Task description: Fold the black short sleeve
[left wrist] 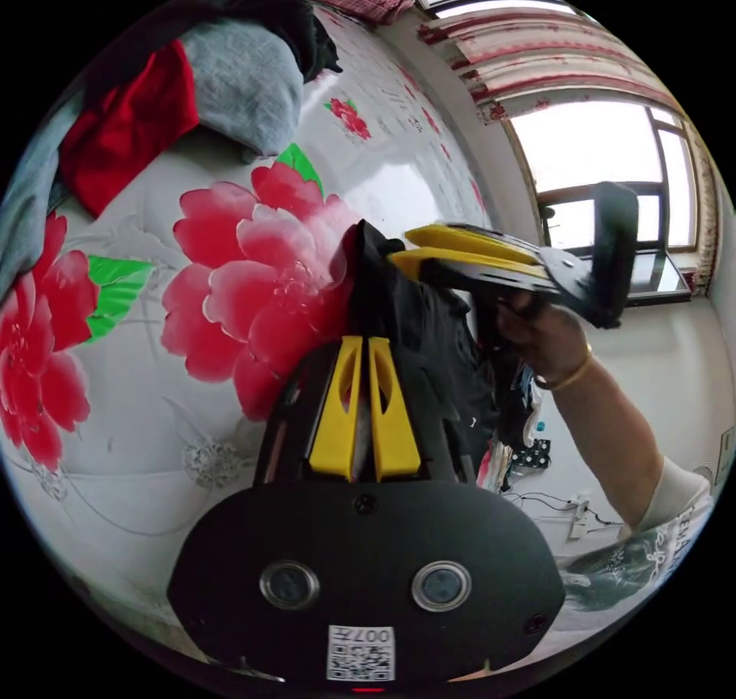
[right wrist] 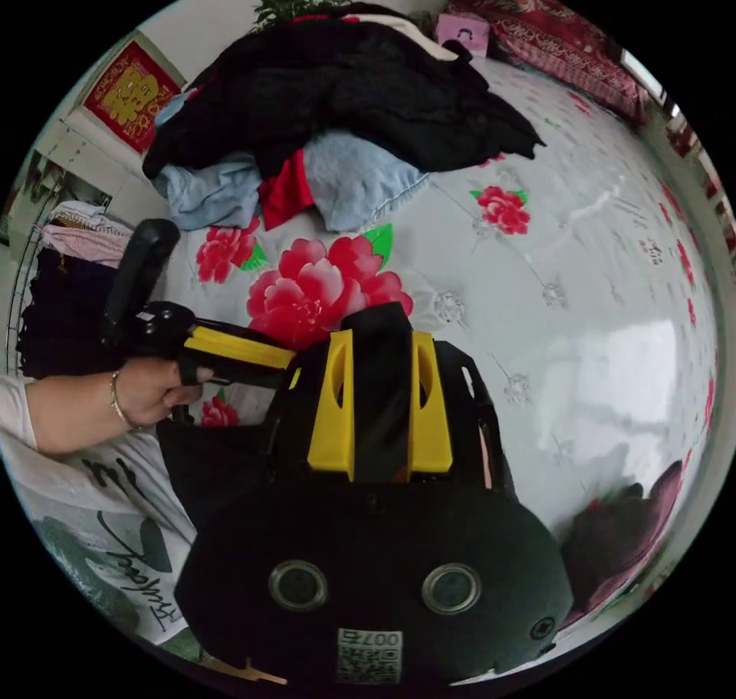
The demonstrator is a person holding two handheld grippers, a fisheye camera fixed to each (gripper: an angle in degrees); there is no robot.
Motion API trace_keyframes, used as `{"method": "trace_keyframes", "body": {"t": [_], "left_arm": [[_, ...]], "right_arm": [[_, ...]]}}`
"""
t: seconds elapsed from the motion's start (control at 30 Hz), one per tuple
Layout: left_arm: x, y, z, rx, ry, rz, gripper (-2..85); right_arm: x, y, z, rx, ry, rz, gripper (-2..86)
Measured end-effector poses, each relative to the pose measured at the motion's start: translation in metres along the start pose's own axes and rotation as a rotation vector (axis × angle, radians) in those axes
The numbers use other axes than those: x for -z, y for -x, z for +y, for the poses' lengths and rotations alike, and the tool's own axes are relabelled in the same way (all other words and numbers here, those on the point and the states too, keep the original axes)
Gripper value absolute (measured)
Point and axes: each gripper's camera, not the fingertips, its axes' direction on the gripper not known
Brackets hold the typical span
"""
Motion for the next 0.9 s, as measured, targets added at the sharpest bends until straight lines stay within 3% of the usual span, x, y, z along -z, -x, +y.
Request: {"method": "trace_keyframes", "body": {"t": [0.07, 0.17, 0.3, 0.47, 0.53, 0.7, 0.9], "left_arm": [[-0.003, -0.004, 0.006, -0.027, -0.018, 0.003, -0.8], [-0.003, -0.02, 0.019, -0.103, -0.053, -0.011, -0.9], [-0.013, -0.073, 0.048, -0.36, -0.075, -0.093, -0.9], [-0.062, -0.132, 0.09, -0.644, -0.081, -0.198, -0.9], [-0.091, -0.15, 0.109, -0.761, -0.025, -0.214, -0.9], [-0.222, -0.16, 0.161, -0.91, 0.347, -0.255, -0.3], [-0.29, -0.165, 0.197, -0.978, 0.374, -0.322, 0.1]], "right_arm": [[-0.021, -0.001, -0.007, 0.008, 0.042, -0.002, 2.1], [0.002, -0.002, 0.02, -0.001, -0.114, 0.093, 0.3], [0.074, -0.031, 0.103, -0.065, -0.346, 0.013, -0.1], [0.109, -0.062, 0.188, -0.212, -0.397, 0.055, -0.2], [0.106, -0.075, 0.236, -0.289, -0.407, 0.044, -0.1], [0.071, -0.108, 0.316, -0.52, -0.281, -0.038, 0.7], [0.093, -0.118, 0.365, -0.645, -0.421, -0.131, 1.9]]}}
